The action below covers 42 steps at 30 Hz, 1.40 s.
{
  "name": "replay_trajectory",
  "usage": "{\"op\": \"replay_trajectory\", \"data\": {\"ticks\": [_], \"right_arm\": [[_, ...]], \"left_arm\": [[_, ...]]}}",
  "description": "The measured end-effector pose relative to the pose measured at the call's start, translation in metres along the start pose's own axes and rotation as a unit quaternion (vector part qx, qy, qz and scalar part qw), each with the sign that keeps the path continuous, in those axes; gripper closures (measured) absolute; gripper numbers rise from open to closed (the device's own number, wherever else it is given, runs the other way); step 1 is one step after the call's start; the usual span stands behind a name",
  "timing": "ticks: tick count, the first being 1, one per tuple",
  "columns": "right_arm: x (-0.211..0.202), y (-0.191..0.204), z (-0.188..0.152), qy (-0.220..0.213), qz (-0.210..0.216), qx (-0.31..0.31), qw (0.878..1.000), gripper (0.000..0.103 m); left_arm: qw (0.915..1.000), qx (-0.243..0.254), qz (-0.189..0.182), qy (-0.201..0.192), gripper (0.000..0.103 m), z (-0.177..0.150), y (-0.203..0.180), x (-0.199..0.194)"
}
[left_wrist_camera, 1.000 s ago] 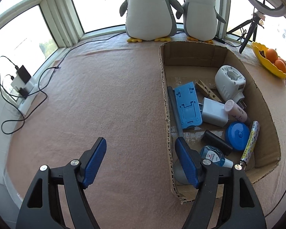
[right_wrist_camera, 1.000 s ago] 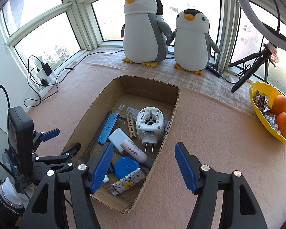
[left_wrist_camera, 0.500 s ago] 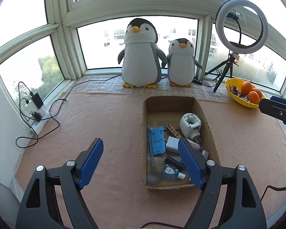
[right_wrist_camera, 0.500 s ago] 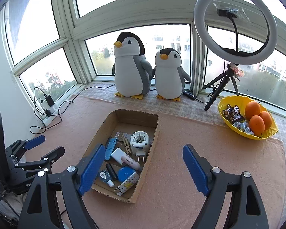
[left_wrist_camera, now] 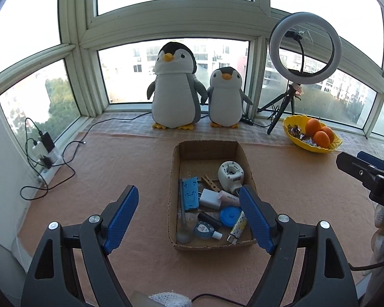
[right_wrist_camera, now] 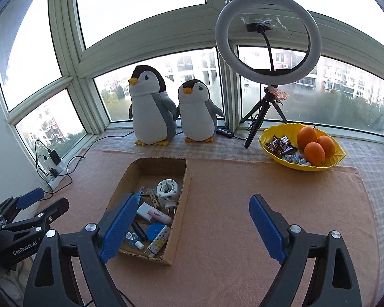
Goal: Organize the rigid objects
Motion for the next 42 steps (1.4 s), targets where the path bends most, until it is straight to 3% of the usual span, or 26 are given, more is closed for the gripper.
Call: {"op": "replay_trajectory", "data": {"ticks": [42], "right_arm": [[0.012,0.010,-0.012,0.028,0.010,-0.001,1.000,0.016]], "left_arm": [[0.9999,0.000,-0.007,0.011,0.021,-0.004,-0.005,0.000]]}}
Point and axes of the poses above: each gripper's, at about its wrist camera, not at the fingertips, and x roughly the way its jaws point, y to its left, z to its top, the point moved 7 cm from there along x, roughly the way its jaws point, and after that the axes turned 2 degrees about z, right-handed, at the moved point
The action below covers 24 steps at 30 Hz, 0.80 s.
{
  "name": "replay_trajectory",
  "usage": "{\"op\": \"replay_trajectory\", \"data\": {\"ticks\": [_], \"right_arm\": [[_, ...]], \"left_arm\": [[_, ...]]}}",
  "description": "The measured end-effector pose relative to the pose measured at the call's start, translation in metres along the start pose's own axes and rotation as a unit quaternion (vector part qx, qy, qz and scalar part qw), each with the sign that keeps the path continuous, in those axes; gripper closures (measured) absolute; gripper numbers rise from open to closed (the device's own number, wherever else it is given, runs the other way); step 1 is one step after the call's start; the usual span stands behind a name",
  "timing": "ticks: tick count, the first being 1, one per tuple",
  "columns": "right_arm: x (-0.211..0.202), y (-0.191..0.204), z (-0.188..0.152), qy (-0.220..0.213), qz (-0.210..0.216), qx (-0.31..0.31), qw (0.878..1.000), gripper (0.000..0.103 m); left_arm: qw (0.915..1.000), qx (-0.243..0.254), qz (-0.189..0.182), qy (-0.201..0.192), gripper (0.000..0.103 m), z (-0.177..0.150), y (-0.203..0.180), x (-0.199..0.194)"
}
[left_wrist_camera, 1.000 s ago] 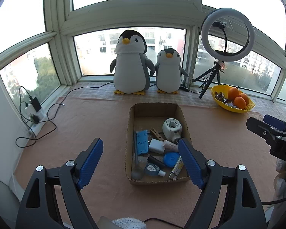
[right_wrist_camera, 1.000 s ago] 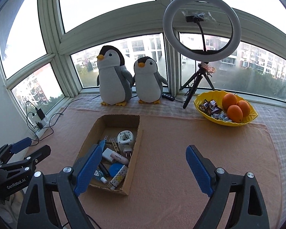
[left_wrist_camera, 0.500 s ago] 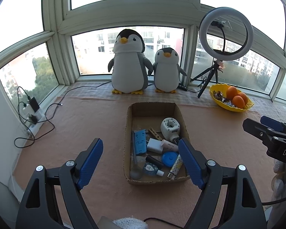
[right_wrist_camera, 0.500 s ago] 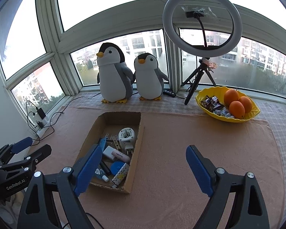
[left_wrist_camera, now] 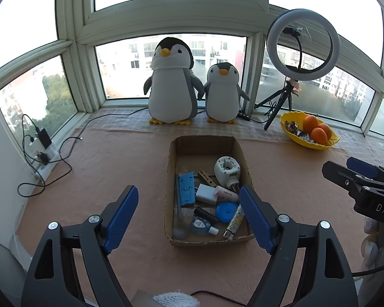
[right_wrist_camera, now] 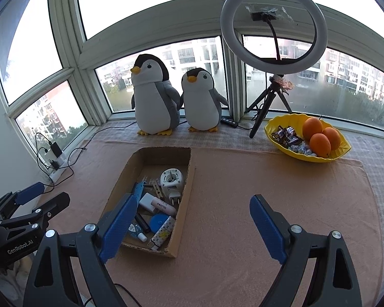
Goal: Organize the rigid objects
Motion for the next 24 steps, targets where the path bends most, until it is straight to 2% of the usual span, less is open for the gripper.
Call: {"op": "replay_trajectory", "data": {"ticks": [24], "right_arm": [[0.0074,0.0010,-0.0072,0.014,-0.001,0.006,1.000,0.015]], "left_arm": [[1.0000,0.004,-0.002,-0.006,0.021,0.0012,-0.0020,-0.0011]]}}
Point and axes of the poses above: each gripper's, at about its wrist camera, not at the fingertips, and x roughly the way its jaws point, y to its left, z to its top, the point moved 7 cm from there along x, roughly the way its jaws point, and after that the axes turned 2 degrees about z, right-handed, at the moved point
